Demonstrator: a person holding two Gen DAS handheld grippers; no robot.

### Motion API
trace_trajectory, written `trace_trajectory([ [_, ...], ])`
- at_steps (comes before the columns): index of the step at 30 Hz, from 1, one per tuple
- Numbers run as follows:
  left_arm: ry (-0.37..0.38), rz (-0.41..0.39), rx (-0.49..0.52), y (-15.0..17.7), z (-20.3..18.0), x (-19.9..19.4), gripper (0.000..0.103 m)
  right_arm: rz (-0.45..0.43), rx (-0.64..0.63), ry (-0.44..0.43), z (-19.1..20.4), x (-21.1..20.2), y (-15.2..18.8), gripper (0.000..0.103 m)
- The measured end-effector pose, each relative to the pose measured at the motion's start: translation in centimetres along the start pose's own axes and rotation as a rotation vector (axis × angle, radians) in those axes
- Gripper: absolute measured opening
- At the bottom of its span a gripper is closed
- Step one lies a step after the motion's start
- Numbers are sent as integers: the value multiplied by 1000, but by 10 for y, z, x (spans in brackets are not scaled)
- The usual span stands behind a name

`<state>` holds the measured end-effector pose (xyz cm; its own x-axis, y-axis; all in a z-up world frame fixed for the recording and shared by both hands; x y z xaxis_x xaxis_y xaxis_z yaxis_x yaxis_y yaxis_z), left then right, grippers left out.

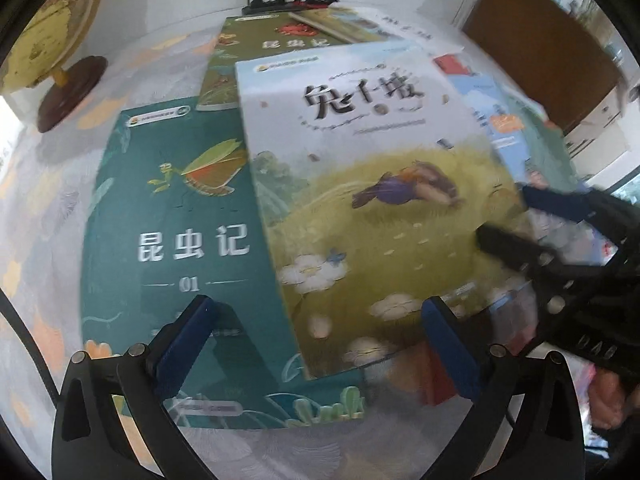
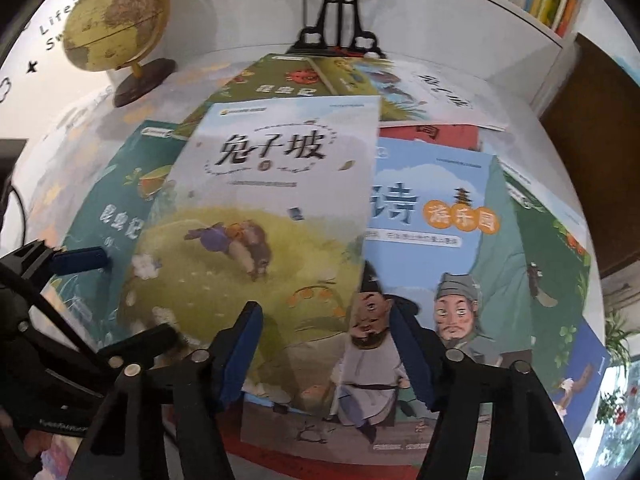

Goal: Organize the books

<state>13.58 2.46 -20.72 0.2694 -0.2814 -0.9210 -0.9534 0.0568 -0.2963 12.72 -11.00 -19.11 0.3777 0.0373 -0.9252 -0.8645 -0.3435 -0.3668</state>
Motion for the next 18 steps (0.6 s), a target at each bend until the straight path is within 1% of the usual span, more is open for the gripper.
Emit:
trace_trajectory([
  [2, 107, 13, -21, -1, -2, -5, 92, -8, 1, -44, 3, -1, 0, 58],
  [3, 189, 34, -39, -2, -4, -8, 91, -13, 6, -67, 3, -2, 0, 57],
  [4, 202, 34, -53, -2, -4, -10, 91, -18, 13, -89, 3, -2, 0, 58],
  [6, 214, 24, -49, -2, -4, -14, 91, -26, 35, -124, -1, -2, 1, 58],
  [8, 254, 25, -72, -3, -1, -17, 91, -37, 57, -162, -6, -3, 2, 58],
  [11, 379, 19, -162, -6, 11, -26, 89, -49, 86, -201, -10, -5, 4, 58],
  [12, 440, 21, -180, -8, 11, -29, 87, -53, 97, -216, -12, -5, 4, 58],
  [13, 542, 38, -209, -10, 11, -35, 86, -58, 108, -234, -13, -6, 4, 58],
  [15, 628, 43, -228, -14, 4, -42, 86, -70, 144, -290, -16, -4, 5, 58],
  [16, 615, 37, -219, -15, 1, -44, 86, -75, 159, -312, -17, -4, 5, 58],
  [18, 531, 8, -200, -18, -1, -45, 86, -81, 180, -337, -17, -3, 5, 58],
])
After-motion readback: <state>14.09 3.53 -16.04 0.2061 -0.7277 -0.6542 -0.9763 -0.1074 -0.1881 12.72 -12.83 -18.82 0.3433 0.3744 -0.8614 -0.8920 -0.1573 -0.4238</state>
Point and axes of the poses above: each gripper's, at about its wrist camera, not at the fingertips, and x roughly the way its jaws point, z to its left, y to its underside, the point moved 4 cm from there along x, roughly the way its jaws point, and after that the axes turned 13 degrees about -x, right-handed, at the moved point
